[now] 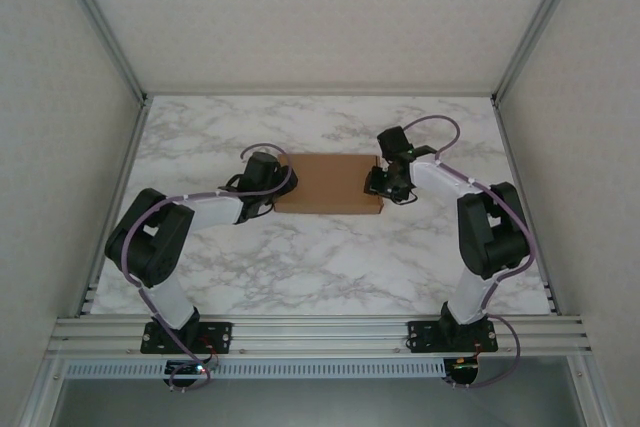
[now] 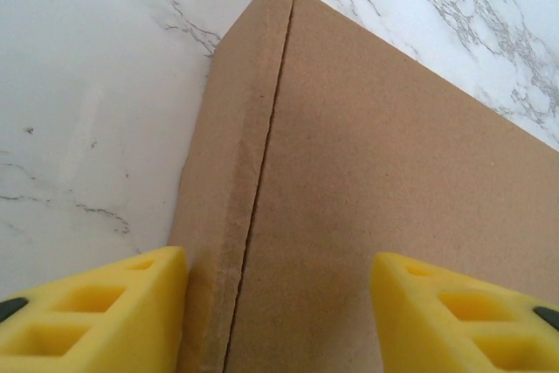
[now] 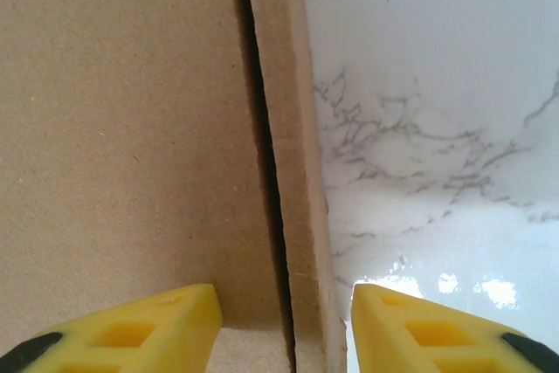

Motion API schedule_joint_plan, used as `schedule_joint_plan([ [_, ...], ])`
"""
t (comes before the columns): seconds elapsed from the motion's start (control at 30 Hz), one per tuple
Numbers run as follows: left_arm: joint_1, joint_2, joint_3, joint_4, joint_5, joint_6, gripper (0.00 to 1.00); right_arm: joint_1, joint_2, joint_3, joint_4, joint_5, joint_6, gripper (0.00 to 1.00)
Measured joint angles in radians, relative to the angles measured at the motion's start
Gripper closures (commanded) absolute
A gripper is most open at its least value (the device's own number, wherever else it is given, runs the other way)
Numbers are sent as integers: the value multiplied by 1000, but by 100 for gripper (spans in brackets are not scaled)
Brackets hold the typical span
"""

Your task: Fold the paper box

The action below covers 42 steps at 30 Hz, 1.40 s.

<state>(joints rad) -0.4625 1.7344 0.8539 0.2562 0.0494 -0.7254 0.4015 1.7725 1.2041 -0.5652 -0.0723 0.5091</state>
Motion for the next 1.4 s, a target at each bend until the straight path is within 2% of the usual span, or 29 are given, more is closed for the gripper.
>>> schedule_joint_plan([
  [0.17, 9, -1, 34, -42, 6, 22, 24, 0, 4, 8, 9, 0, -14, 33],
  [0.2, 9, -4, 47, -60, 6, 33, 18, 2, 2, 8, 10, 0, -16, 29],
  [0.23, 9, -8, 61, -79, 6, 46, 7, 3, -3, 8, 9, 0, -16, 27],
  [0.27, 9, -16, 82, -101, 5, 63, 1, 5, -14, 8, 7, 4, -21, 23],
  [0.3, 11, -27, 104, -124, 5, 77, 0, 8, -32, 8, 5, 9, -24, 18],
  [0.37, 15, -53, 160, -174, 6, 114, 0, 10, -89, 8, 1, 25, -36, 1],
  [0.5, 48, -168, 211, -210, 61, 198, 0, 11, -289, 7, 16, 53, -82, 1],
  [0.63, 72, -408, 158, -180, 45, 289, 1, 16, -543, -5, 61, 76, -146, 1],
  [0.77, 71, -673, 23, -47, -183, 383, 1, 23, -760, -47, 115, 91, -194, 1],
  [0.87, 104, -760, -129, 110, -336, 520, 1, 23, -840, -93, 156, 112, -256, 1],
  [0.97, 167, -695, -257, 198, -362, 659, 1, 23, -851, -158, 222, 154, -346, 1],
  [1.1, 311, -563, -426, 270, -242, 756, 1, 22, -864, -351, 370, 149, -525, 1],
  [1.23, 392, -498, -551, 434, -174, 760, 1, 20, -918, -592, 562, 122, -654, 1],
  [1.4, 422, -351, -613, 707, -136, 753, 1, -17, -879, -710, 764, 175, -692, 1],
])
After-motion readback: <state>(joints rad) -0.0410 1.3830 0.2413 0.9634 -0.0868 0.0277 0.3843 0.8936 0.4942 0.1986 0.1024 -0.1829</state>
